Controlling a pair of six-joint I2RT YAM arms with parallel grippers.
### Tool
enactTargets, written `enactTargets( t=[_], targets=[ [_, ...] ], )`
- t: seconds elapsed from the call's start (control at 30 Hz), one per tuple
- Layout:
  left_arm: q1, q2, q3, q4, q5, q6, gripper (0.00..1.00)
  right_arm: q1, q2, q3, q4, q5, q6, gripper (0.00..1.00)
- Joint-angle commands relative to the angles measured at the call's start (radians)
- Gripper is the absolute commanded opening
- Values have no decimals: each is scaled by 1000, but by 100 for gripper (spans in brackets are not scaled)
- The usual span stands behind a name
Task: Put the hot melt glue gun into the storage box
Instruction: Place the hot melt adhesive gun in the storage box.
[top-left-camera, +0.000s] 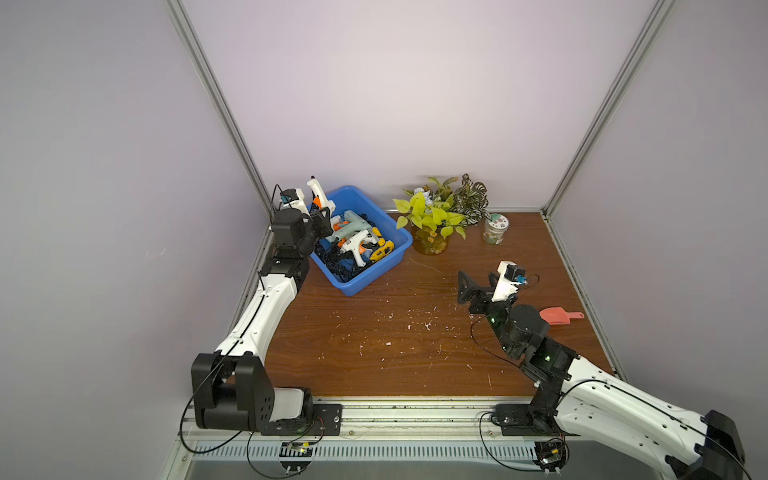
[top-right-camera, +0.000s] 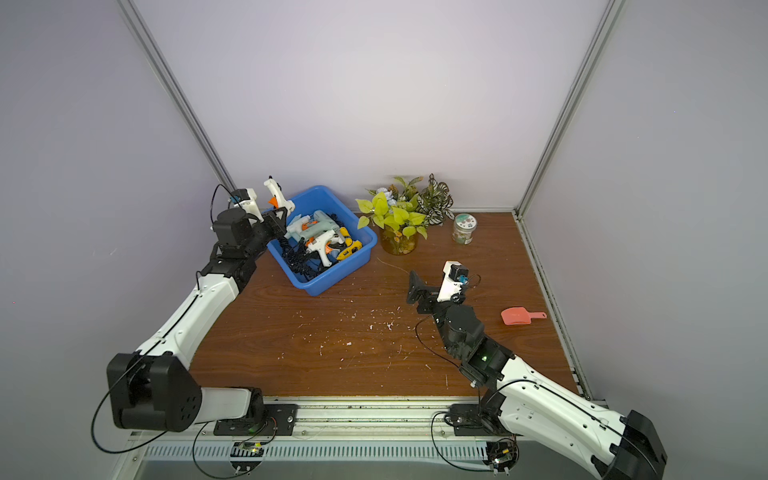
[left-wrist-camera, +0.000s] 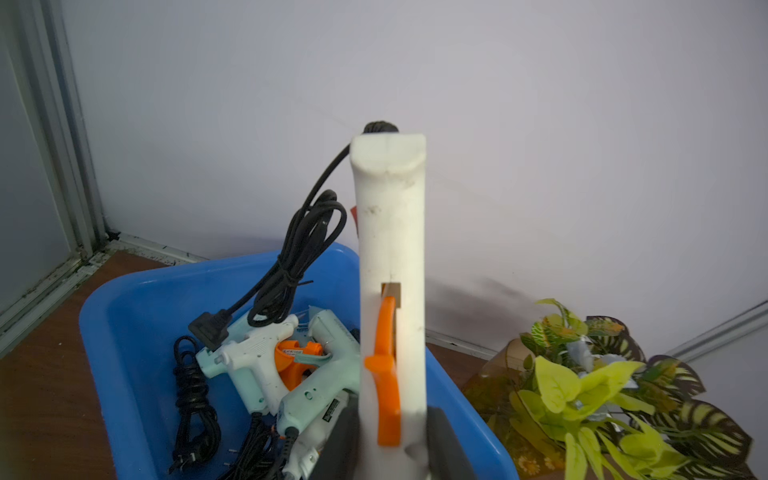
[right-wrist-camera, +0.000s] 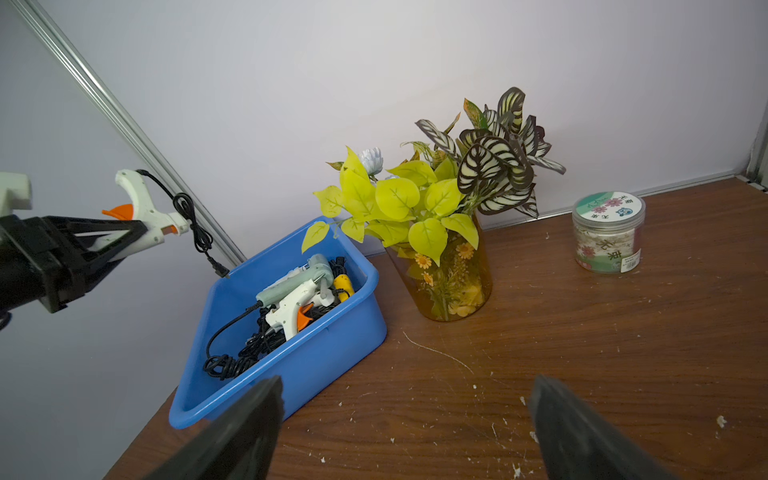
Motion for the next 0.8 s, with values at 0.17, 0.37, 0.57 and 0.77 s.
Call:
enactTargets(
  t=[0.17, 0.37, 0.57, 0.77],
  targets=[
    [15, 146, -10, 144, 33, -146, 0, -2, -7, 29, 7, 16, -2, 100],
    [-6, 185, -110, 246, 86, -263, 1, -3, -14, 23, 5, 22, 3, 99],
    [-81, 173, -244, 326, 48, -321, 6, -3, -10, 20, 12, 16, 9, 99],
    [-120, 183, -335, 406, 110, -367, 16, -3, -10, 17, 10, 15, 15, 100]
  ],
)
